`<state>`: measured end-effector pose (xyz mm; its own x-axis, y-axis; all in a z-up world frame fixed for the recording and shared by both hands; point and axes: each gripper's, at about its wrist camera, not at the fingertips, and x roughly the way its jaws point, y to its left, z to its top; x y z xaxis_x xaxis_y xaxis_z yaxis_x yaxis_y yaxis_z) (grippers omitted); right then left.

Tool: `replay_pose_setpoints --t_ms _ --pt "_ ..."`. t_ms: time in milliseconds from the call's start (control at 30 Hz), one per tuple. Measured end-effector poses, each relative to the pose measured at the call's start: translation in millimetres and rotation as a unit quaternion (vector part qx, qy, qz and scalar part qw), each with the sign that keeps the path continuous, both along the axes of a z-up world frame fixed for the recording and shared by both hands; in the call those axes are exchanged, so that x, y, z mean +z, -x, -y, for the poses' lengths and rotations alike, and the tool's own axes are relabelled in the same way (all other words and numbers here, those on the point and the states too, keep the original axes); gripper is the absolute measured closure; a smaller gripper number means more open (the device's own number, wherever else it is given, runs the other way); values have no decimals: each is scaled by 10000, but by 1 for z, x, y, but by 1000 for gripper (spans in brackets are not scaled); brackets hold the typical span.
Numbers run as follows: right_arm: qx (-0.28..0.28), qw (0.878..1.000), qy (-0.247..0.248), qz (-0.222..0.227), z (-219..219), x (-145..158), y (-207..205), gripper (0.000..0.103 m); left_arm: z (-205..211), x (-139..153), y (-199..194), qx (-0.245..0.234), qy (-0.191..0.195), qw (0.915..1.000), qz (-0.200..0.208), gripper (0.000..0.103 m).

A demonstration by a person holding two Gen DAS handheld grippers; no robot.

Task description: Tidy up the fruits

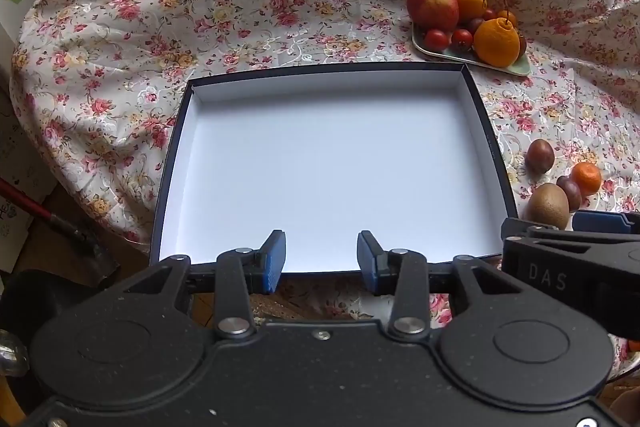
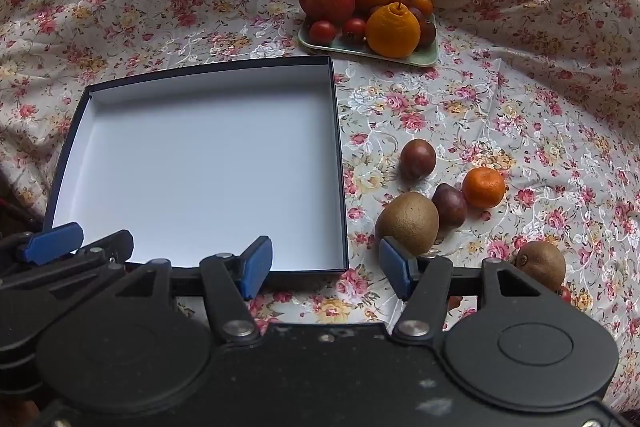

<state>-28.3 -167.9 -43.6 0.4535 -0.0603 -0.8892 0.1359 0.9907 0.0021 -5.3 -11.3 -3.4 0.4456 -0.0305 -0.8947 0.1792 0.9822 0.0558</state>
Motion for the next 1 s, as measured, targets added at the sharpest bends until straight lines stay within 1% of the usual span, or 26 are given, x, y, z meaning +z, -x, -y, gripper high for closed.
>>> replay_pose_setpoints --t_ms 267,467,633,733,833,1000 --pt "43 10000 -13 -28 -2 0 -2 40 4 -2 1 -6 -29 10000 -31 55" --pt "-6 9997 172 -154 -3 -2 -4 40 6 -1 1 -5 -31 10000 -32 55" --pt "-37 9998 44 -191 0 -2 -4 40 8 -1 1 -18 -28 10000 -29 55" --pt "-34 9999 11 -127 -1 0 -2 41 8 -1 1 -21 -28 10000 -29 55" --pt "-165 9999 -35 -16 -1 3 0 42 8 0 1 -26 -18 10000 -25 55" --pt "-368 9988 -130 280 4 8 5 45 8 0 1 -9 -2 10000 -28 55"
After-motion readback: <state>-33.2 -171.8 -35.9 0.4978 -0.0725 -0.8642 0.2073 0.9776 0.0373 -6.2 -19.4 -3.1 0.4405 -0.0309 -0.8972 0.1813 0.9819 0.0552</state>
